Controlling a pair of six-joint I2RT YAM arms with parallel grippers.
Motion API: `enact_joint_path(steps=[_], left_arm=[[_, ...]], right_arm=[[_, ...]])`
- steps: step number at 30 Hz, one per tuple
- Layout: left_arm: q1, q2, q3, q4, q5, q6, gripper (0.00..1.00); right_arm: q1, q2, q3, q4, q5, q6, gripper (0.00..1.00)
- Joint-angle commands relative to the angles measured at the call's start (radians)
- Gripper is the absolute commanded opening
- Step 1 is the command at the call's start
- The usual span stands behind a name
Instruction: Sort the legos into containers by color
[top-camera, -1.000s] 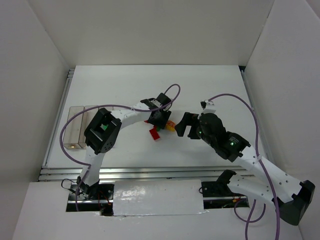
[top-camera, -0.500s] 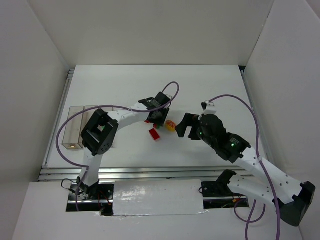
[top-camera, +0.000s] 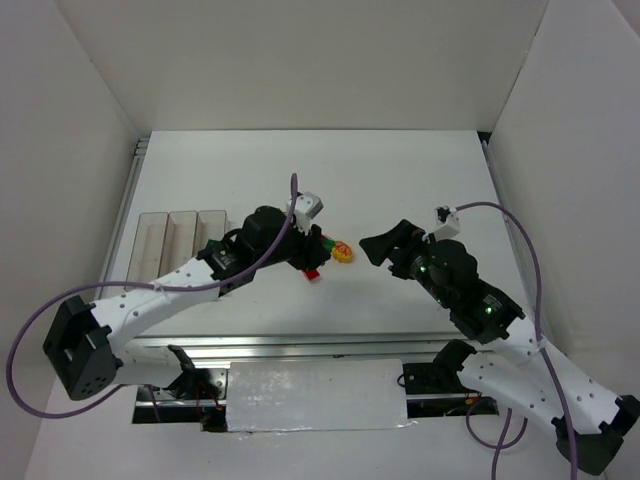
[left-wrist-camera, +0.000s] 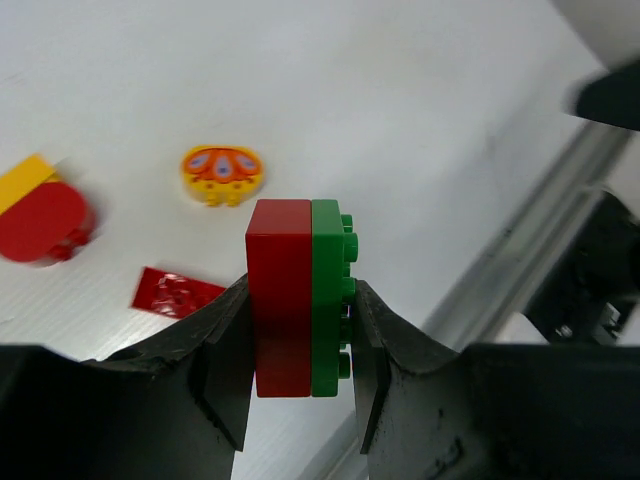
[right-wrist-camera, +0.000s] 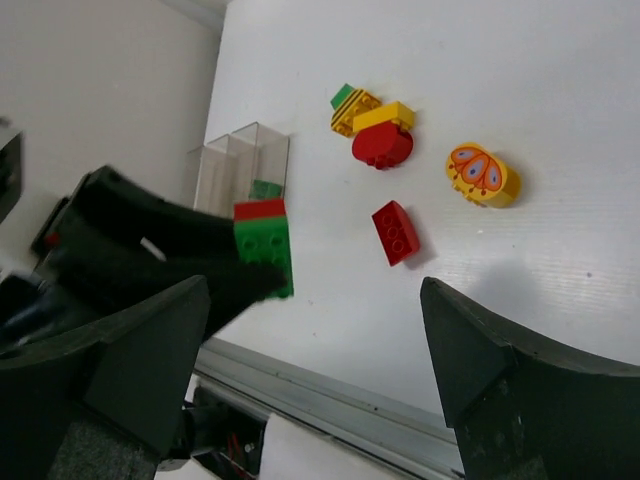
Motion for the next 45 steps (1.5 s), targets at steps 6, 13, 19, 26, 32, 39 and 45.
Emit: enact_joint_path(steps=[6,13,19,26,32,39,45], left_arm=[[-0.088,-0.154,-0.109,0.215,0.147,0.067,0.0],[-0.121,-0.148,-0.092,0.194,0.162,0.096,0.0],[-0.124,-0.139,-0.094,0.184,0.138,0.099,0.0],[-0.124,-0.159,-0.088,0.189,0.126,0.093,0.04],[-0.124,-0.153,-0.06,0.157,0.118,0.09,0.39],[-0.124,-0.185,-0.007,0.039,0.153,0.074,0.99],[-0.124,-0.248,0.004,-0.083,0.355,0.022,1.0]], right_arm=[[0.094,0.204,0.091,0.081,-0.041,0.069,0.86],[0.171,0.269,0.089,0.143,-0.055,0.081,0.82],[0.188,0.237,0.069,0.173,-0.044,0.082,0.71],[0.197,0.267,0.054,0.185,-0.089,0.081,0.31],[0.21,0.275,0.051,0.211,-0.102,0.051,0.0],[0.124,0.197,-0.044,0.45,-0.352,-0.237,0.0],[-0.044,0.077,-0.093,0.533,-0.855,-0.418,0.0]])
